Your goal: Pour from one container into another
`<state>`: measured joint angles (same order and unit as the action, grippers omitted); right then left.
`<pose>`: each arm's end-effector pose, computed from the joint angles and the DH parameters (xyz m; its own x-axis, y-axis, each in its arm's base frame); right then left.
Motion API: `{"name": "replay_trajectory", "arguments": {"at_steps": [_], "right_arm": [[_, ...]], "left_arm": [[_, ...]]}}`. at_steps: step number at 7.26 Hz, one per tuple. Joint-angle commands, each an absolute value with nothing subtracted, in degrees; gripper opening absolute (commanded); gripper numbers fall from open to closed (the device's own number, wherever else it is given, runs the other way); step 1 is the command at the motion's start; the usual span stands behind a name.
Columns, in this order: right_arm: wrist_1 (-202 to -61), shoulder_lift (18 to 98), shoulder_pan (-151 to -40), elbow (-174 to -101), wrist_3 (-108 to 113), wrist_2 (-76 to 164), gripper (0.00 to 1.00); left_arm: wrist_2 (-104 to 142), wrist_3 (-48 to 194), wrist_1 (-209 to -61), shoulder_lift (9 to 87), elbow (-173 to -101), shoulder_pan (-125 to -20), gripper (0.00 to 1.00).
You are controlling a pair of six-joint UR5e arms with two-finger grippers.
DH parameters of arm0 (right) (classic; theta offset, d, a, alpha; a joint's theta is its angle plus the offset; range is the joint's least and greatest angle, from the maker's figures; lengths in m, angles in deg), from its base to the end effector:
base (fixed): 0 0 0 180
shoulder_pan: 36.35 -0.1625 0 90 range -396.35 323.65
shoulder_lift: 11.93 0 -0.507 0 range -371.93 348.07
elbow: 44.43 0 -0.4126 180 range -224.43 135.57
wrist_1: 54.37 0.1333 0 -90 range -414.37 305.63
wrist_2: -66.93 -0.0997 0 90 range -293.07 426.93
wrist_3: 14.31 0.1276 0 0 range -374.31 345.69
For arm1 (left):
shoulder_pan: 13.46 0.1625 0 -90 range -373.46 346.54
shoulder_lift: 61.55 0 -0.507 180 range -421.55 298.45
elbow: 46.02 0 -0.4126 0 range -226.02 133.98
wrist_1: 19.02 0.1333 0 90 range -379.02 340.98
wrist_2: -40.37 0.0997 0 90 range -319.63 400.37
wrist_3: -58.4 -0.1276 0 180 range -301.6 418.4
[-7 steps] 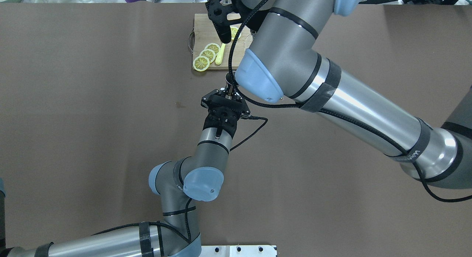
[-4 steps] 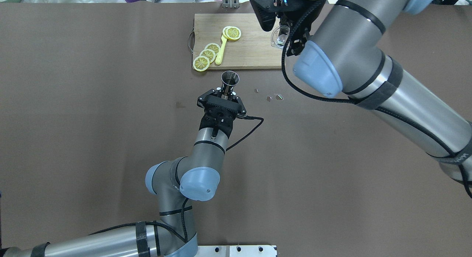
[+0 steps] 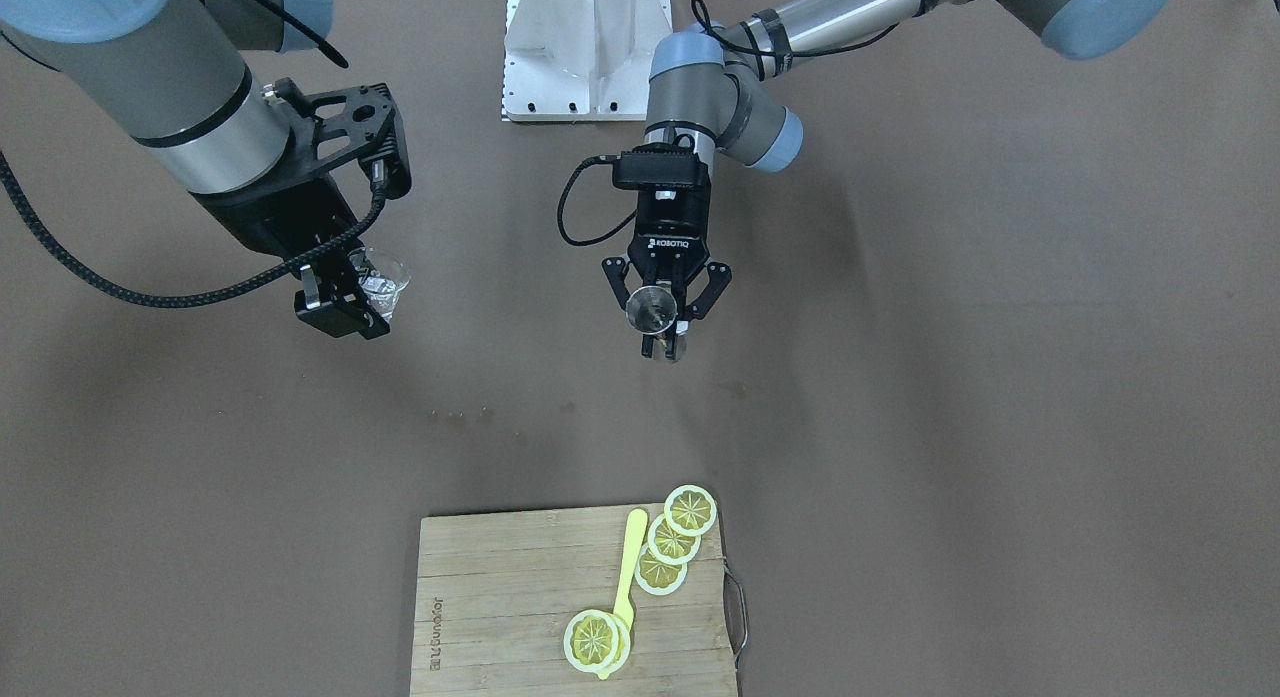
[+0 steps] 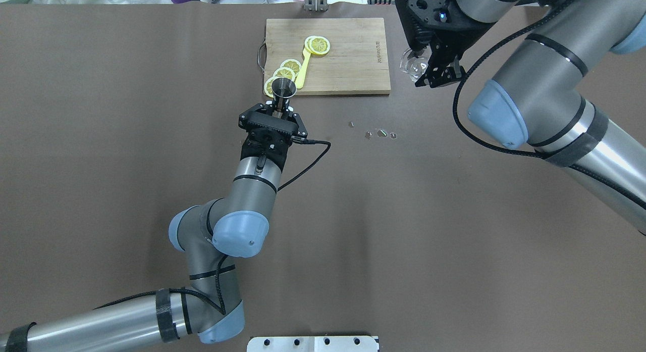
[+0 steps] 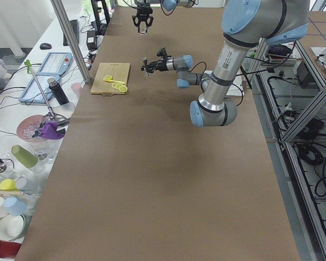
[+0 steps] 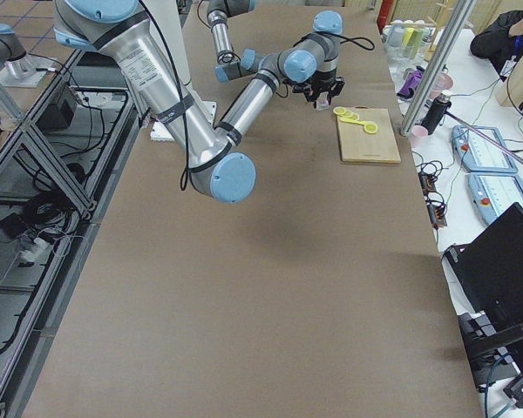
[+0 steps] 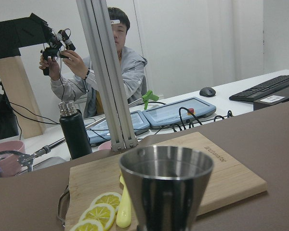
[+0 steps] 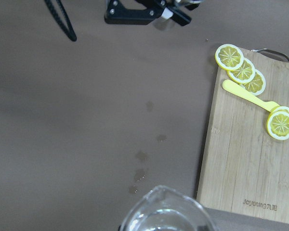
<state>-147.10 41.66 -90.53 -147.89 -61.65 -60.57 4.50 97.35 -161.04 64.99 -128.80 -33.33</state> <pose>-0.3698 -0.6074 0.2508 -0.0338 -0.9654 -0.2584 0.5508 -0.2338 0.8012 0.6254 -0.4777 0.2805 0.8298 0.1846 -0.5266 0.4887 0.2151 0.8455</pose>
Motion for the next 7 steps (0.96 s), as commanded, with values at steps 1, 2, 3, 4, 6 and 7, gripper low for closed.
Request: {"name": "replay_trajectory", "arguments": {"at_steps": [1,2,3,4,6,7], "right_arm": [[-134.5,48.0,-90.7,-147.4,-54.6,-62.0,0.00],[-131.4,49.0,-91.2,-146.7,-52.7,-62.2,0.00],[-130.7,49.0,-91.6,-146.0,-50.2,-64.4,0.00],[-126.1,50.1,-91.6,-144.7,-48.7,-64.8,0.00],[-116.6,53.6,-91.9,-142.4,-44.7,-66.8,0.00],[-111.5,55.1,-91.9,-140.6,-43.8,-66.9,0.00]], "left_arm": [[4.0,94.0,-161.1,61.0,-133.8,-36.6,0.00],[3.8,94.0,-161.0,60.7,-134.7,-38.2,0.00],[-1.2,93.9,-162.6,58.8,-136.4,-39.9,0.00],[-3.8,93.9,-164.7,56.5,-136.5,-41.8,0.00],[-7.8,93.9,-186.7,42.4,-134.9,-41.9,0.00],[-10.0,93.9,-190.4,38.9,-135.1,-43.4,0.00]]}}
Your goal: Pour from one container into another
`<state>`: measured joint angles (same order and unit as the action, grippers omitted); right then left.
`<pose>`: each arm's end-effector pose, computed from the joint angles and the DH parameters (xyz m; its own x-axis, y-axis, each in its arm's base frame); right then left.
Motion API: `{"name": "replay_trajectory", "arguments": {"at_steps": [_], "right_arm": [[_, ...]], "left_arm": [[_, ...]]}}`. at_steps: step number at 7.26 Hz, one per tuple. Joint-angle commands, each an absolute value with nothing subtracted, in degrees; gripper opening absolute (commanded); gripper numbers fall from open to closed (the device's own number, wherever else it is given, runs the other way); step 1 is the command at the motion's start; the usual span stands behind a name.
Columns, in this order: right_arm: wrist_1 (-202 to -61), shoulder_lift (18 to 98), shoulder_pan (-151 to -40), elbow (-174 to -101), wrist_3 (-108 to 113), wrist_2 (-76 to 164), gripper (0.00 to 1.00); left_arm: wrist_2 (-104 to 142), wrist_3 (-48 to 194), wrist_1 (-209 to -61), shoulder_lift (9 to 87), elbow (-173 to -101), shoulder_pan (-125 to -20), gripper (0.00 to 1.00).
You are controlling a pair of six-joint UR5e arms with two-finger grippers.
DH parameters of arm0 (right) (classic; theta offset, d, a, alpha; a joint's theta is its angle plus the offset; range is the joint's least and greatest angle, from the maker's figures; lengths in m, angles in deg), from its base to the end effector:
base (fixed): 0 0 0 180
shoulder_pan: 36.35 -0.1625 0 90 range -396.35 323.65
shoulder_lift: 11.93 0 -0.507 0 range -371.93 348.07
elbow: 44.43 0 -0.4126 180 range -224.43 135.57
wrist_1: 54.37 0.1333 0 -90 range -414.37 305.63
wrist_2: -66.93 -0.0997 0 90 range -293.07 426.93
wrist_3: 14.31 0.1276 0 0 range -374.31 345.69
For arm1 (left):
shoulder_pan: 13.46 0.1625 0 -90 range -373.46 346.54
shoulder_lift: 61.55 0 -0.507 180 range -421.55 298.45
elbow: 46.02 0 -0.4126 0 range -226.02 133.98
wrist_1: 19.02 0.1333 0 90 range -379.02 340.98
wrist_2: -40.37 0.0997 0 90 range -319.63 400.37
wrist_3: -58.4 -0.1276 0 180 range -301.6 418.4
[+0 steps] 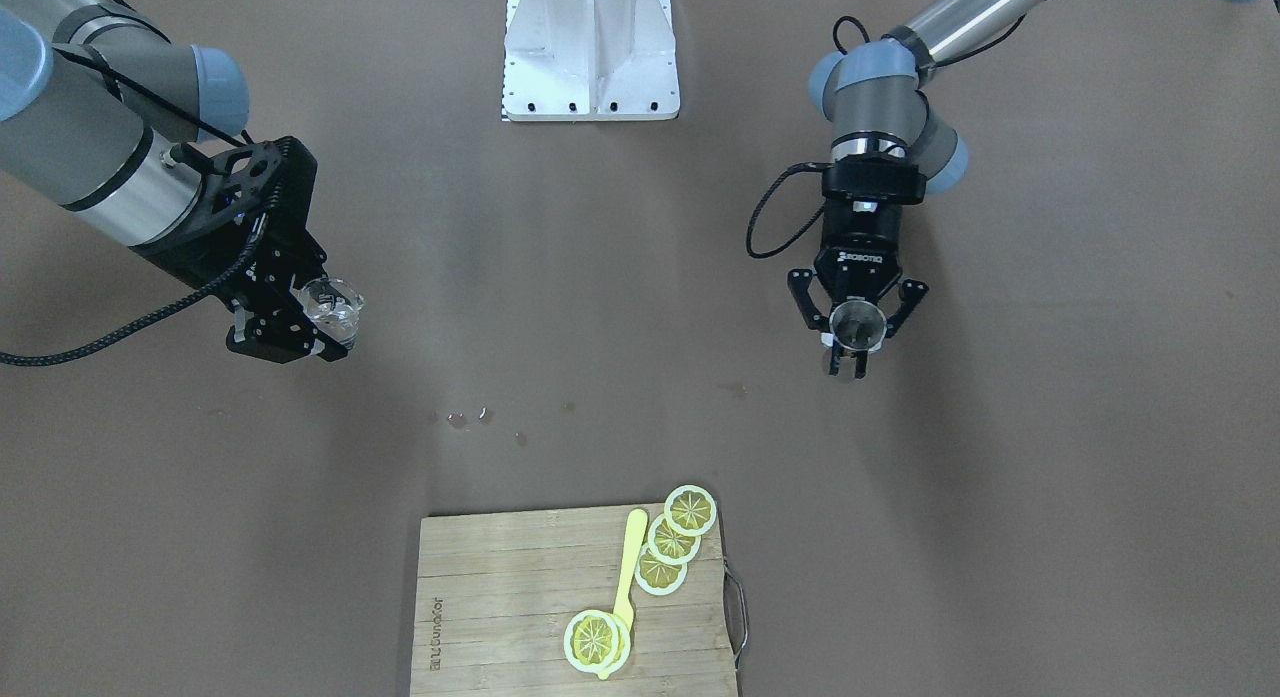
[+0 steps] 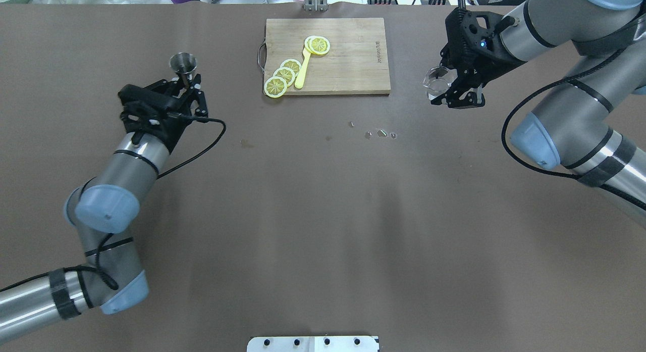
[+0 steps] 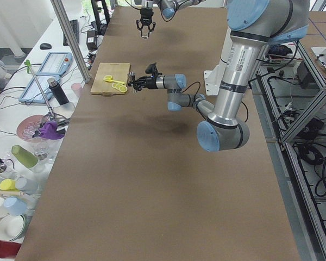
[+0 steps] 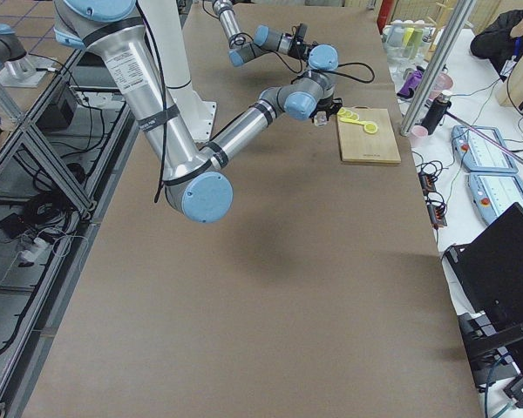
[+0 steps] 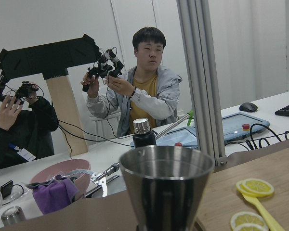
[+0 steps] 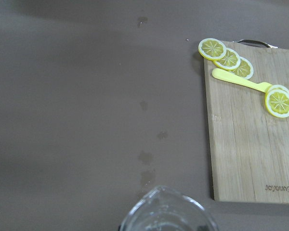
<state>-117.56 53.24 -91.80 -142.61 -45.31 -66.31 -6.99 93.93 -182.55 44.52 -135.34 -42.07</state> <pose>-0.3532 -0.5938 0.3584 0.0796 -0.9855 -0.1500 0.3804 -0.1091 0.9184 0.4513 -0.4964 0.4423 0.7802 0.2564 -0.5706 0.5368 0.1942 0.8211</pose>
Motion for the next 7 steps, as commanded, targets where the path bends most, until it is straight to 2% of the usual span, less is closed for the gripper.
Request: {"name": "replay_trajectory", "arguments": {"at_steps": [1,3,5,7], "right_arm": [[-105.2,56.7,-91.9,-138.3,-41.7,-67.0,0.00],[-93.5,60.3,-91.9,-133.9,-38.4,-67.9,0.00],[-79.2,61.3,-91.8,-125.2,-32.4,-67.9,0.00],[-67.4,61.1,-91.7,-116.4,-29.4,-67.9,0.00]], "left_arm": [[-11.6,94.0,-190.6,37.0,-136.3,-44.8,0.00],[-13.9,95.0,-190.8,31.5,-137.4,-45.8,0.00],[-13.8,105.0,-193.0,23.1,-138.2,-45.6,0.00],[-13.4,111.6,-193.0,22.5,-136.1,-45.0,0.00]]}}
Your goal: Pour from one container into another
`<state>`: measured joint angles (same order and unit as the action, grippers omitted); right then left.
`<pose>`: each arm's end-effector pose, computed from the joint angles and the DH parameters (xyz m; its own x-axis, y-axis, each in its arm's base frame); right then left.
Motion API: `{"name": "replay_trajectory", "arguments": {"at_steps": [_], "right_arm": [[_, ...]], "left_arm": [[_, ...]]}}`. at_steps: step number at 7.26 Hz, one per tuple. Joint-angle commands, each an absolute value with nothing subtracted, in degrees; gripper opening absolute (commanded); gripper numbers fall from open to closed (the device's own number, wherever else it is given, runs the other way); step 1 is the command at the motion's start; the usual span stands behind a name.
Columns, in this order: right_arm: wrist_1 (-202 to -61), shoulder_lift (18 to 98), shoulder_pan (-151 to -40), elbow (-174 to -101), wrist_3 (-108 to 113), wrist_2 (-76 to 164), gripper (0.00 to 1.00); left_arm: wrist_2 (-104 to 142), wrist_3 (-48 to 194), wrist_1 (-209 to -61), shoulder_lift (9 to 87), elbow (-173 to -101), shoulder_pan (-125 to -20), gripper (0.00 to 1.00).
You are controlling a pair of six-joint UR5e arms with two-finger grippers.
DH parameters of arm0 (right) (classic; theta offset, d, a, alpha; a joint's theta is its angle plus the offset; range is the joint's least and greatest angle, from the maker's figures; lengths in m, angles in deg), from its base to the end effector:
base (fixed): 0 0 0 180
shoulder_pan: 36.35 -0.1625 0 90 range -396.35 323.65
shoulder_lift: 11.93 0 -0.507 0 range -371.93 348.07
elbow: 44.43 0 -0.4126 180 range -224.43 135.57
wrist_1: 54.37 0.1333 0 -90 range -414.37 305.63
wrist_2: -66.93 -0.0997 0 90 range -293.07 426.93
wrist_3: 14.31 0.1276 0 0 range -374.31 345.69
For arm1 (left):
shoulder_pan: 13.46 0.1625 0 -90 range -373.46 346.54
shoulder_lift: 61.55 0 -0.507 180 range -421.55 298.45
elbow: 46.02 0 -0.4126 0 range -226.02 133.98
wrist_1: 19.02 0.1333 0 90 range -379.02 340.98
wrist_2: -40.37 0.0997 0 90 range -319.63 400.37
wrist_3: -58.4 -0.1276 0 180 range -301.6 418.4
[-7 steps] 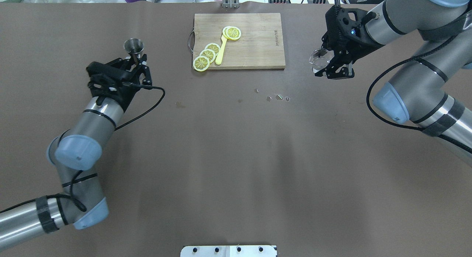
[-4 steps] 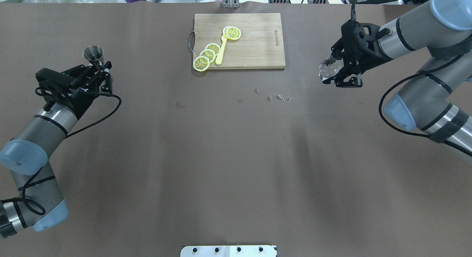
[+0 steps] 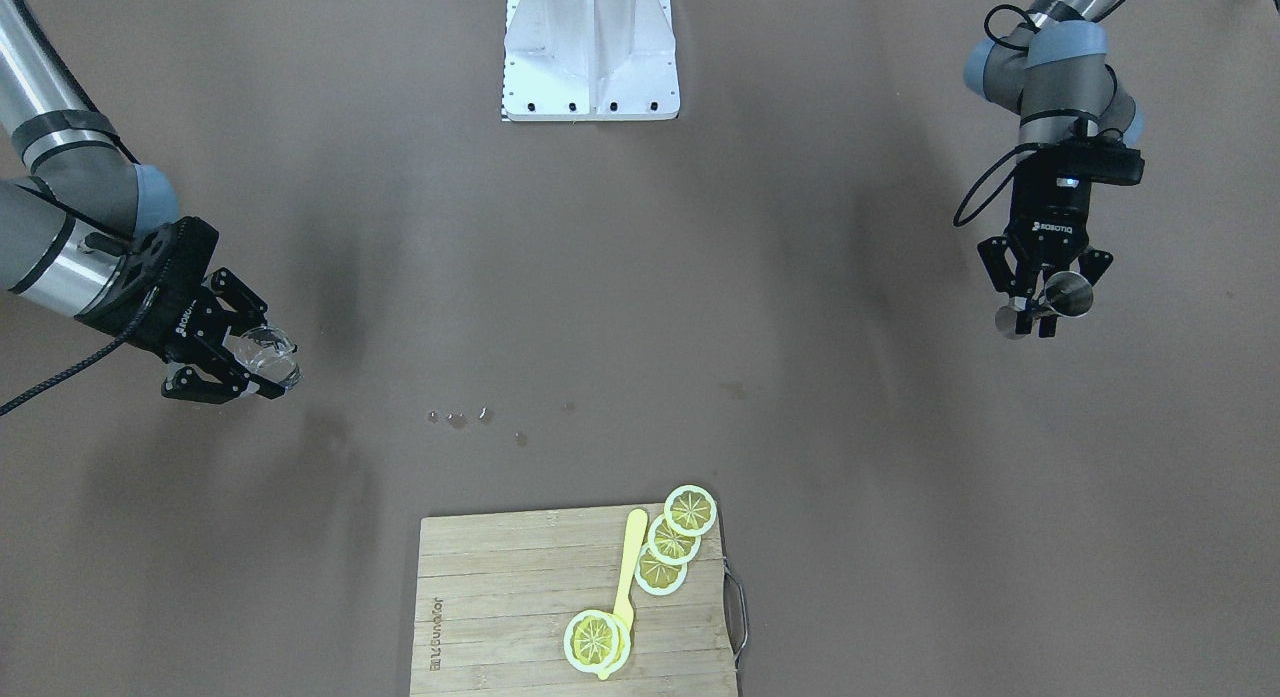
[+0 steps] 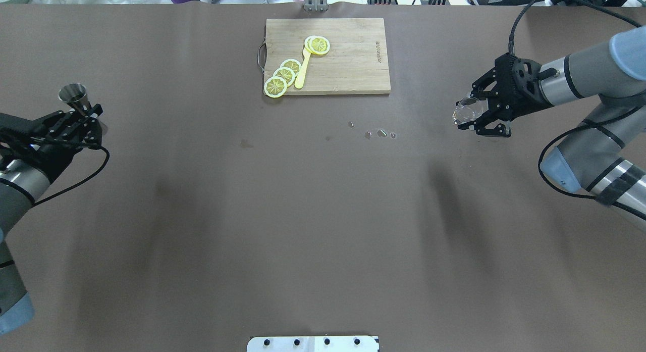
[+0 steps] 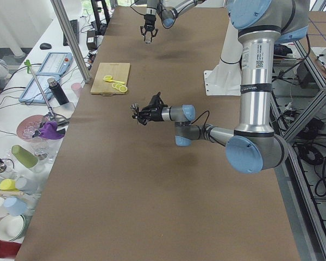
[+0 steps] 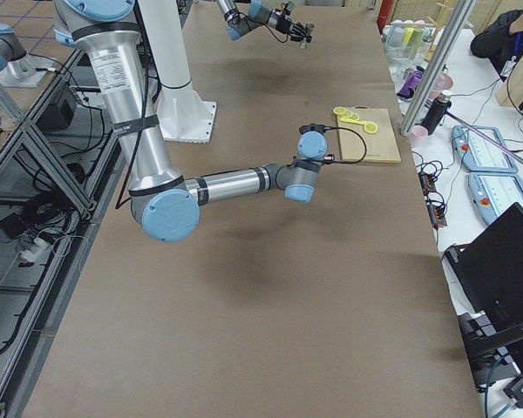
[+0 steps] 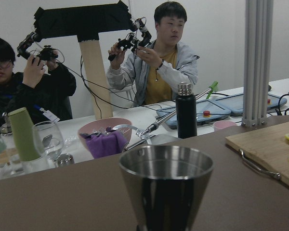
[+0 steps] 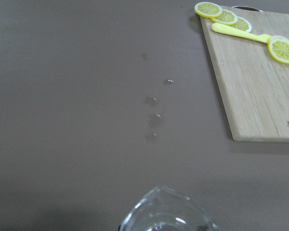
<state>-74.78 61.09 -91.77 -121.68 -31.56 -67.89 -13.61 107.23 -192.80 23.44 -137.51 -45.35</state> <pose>-0.3470 -0.5797 0.5464 0.1439 -0.9848 -0.0972 0.2103 -0.0656 0.9754 0.3027 -0.4337 0.6121 0.7134 0.1832 -0.6764 0.5975 0.3453 0.7237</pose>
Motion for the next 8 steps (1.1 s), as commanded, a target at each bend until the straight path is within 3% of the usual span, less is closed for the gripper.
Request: {"name": "replay_trajectory", "arguments": {"at_steps": [1,5,8], "right_arm": [[-64.4,61.1,-91.7,-113.9,-29.0,-67.9,0.00],[-62.4,60.3,-91.3,-109.2,-29.1,-67.7,0.00],[-56.8,60.2,-91.1,-106.5,-29.0,-68.1,0.00]], "left_arm": [[-11.0,116.1,-193.0,22.2,-135.2,-44.1,0.00],[5.2,123.0,-187.7,20.7,-133.6,-33.3,0.00],[6.4,131.5,-180.8,20.3,-133.7,-33.0,0.00]]}}
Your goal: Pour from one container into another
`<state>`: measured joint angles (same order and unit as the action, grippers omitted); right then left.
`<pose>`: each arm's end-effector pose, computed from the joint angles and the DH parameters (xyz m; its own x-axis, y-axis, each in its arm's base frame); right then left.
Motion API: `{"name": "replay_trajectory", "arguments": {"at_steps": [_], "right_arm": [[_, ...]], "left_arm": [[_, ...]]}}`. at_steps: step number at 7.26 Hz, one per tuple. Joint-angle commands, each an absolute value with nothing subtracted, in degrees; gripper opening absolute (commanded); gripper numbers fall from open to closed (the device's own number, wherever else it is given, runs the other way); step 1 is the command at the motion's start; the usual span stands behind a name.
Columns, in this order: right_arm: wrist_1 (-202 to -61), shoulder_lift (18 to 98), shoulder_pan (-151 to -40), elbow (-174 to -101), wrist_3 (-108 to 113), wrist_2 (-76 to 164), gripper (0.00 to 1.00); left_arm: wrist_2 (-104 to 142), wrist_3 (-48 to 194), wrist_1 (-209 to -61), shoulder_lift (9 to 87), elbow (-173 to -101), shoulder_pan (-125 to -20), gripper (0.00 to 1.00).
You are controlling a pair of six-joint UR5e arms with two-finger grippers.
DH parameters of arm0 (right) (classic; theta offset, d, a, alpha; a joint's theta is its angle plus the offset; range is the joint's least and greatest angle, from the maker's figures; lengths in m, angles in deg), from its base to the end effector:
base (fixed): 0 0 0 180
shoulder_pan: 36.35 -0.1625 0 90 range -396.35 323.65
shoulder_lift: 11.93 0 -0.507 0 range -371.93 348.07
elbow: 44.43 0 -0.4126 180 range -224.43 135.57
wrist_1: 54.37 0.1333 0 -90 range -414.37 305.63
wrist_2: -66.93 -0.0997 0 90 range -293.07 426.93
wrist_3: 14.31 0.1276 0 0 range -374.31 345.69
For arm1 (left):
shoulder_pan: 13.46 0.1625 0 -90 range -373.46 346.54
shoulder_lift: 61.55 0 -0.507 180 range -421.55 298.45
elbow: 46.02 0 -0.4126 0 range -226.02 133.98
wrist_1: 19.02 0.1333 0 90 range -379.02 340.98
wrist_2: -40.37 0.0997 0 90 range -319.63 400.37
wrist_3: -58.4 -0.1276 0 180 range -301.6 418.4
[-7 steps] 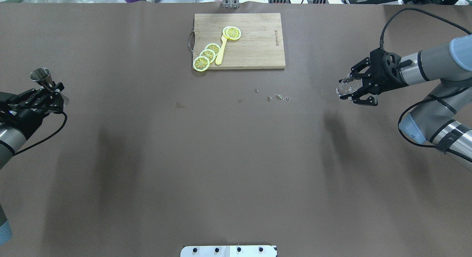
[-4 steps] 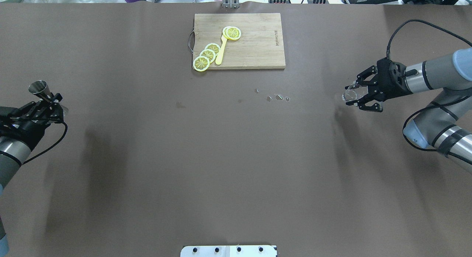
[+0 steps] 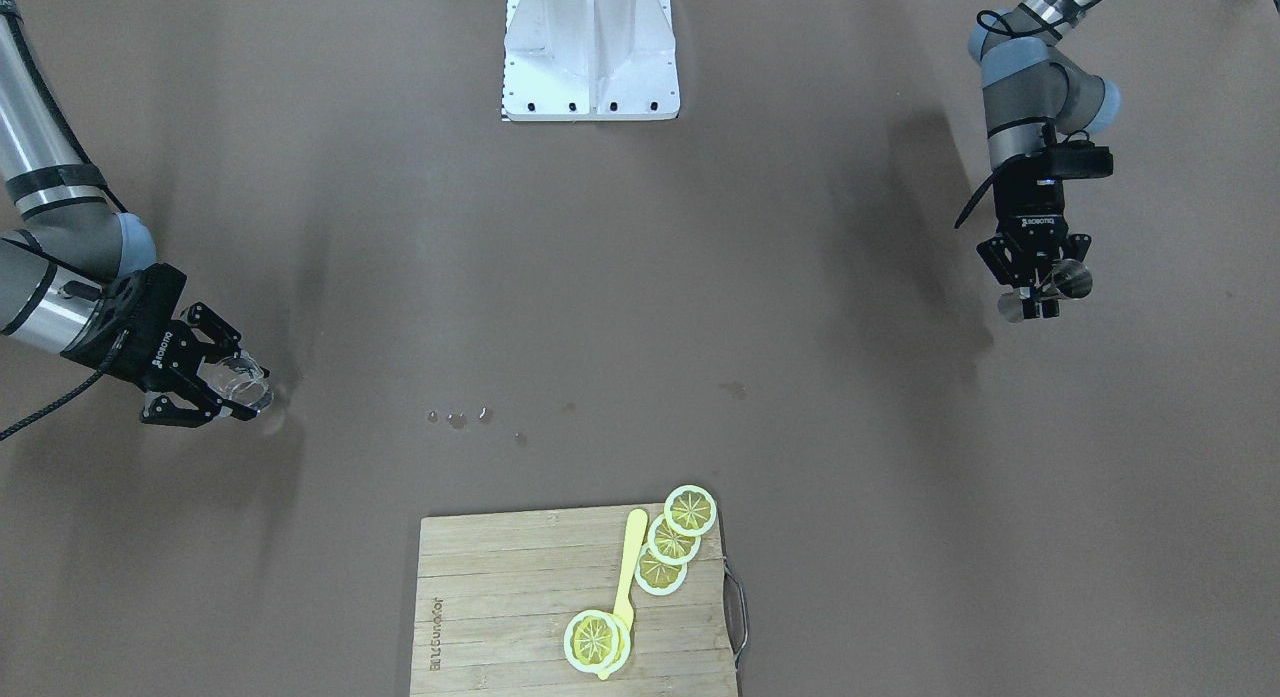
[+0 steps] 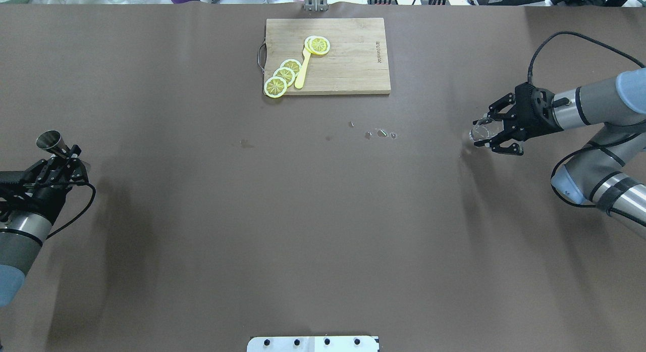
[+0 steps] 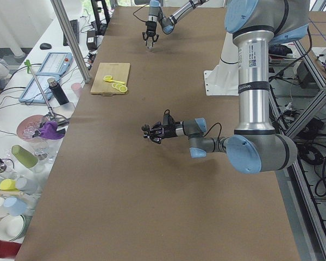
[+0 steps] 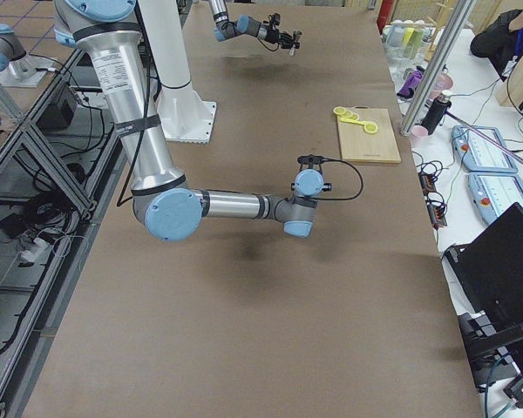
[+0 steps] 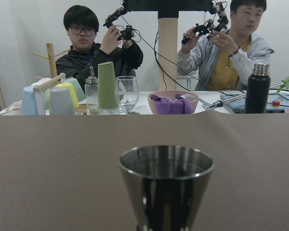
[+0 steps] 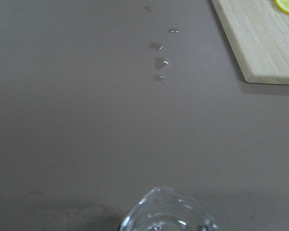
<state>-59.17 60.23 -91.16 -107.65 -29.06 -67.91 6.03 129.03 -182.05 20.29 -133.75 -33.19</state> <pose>-0.3533 -0.5762 0.6339 0.1438 -0.9859 -0.0854 0.1794 -0.0588 0.9820 0.3370 -0.3744 0.6837 0.7007 -0.0525 -0.7115 0.6870 0.3190 0.6529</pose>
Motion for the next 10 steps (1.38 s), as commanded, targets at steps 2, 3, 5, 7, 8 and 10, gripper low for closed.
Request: {"name": "replay_trajectory", "arguments": {"at_steps": [2,3,5,7,8,10], "right_arm": [[-53.5,60.2,-91.1,-104.4,-29.0,-68.3,0.00],[-53.1,60.2,-91.1,-103.8,-29.0,-68.3,0.00],[-52.7,60.2,-90.8,-103.1,-29.0,-68.4,0.00],[-52.7,60.1,-90.4,-102.5,-29.0,-68.4,0.00],[-52.7,60.1,-90.5,-102.5,-29.0,-68.4,0.00],[-52.7,60.1,-90.4,-102.5,-28.9,-68.8,0.00]], "left_arm": [[8.5,136.7,-174.3,21.2,-133.8,-31.0,0.00],[9.0,136.8,-174.3,21.2,-133.7,-30.5,0.00],[9.1,136.8,-174.2,21.2,-133.7,-30.2,0.00],[9.7,136.8,-174.2,21.2,-133.5,-29.3,0.00],[9.8,136.8,-174.2,21.1,-133.4,-28.8,0.09],[9.8,136.8,-174.2,21.1,-133.6,-28.8,0.49]]}}
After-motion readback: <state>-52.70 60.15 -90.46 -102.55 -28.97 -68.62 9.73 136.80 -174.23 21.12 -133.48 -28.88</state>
